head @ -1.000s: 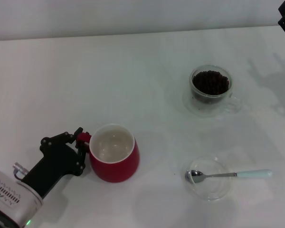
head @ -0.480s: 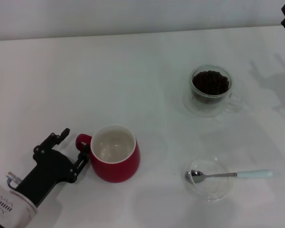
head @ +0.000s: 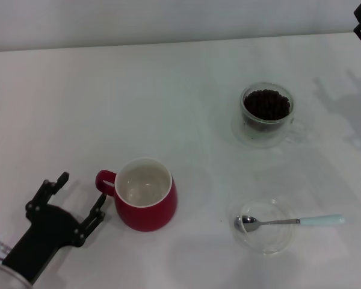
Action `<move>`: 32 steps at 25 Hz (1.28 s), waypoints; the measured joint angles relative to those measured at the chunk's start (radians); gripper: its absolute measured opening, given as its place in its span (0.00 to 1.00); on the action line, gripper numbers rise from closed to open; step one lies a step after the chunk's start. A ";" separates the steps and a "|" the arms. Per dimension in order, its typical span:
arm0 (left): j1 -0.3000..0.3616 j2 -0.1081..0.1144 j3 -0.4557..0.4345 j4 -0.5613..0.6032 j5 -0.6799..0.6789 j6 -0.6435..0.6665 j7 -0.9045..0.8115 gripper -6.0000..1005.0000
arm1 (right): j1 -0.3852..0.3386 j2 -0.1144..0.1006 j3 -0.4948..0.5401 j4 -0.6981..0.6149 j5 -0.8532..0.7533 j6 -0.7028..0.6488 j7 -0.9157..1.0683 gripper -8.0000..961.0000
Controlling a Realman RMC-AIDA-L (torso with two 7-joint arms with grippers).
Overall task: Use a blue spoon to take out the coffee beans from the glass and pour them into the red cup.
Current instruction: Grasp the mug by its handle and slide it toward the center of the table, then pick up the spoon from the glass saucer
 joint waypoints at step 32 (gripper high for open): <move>-0.114 0.004 -0.013 -0.125 -0.691 0.171 -0.453 0.79 | -0.286 -0.021 -0.117 0.191 -0.351 -0.290 0.873 0.90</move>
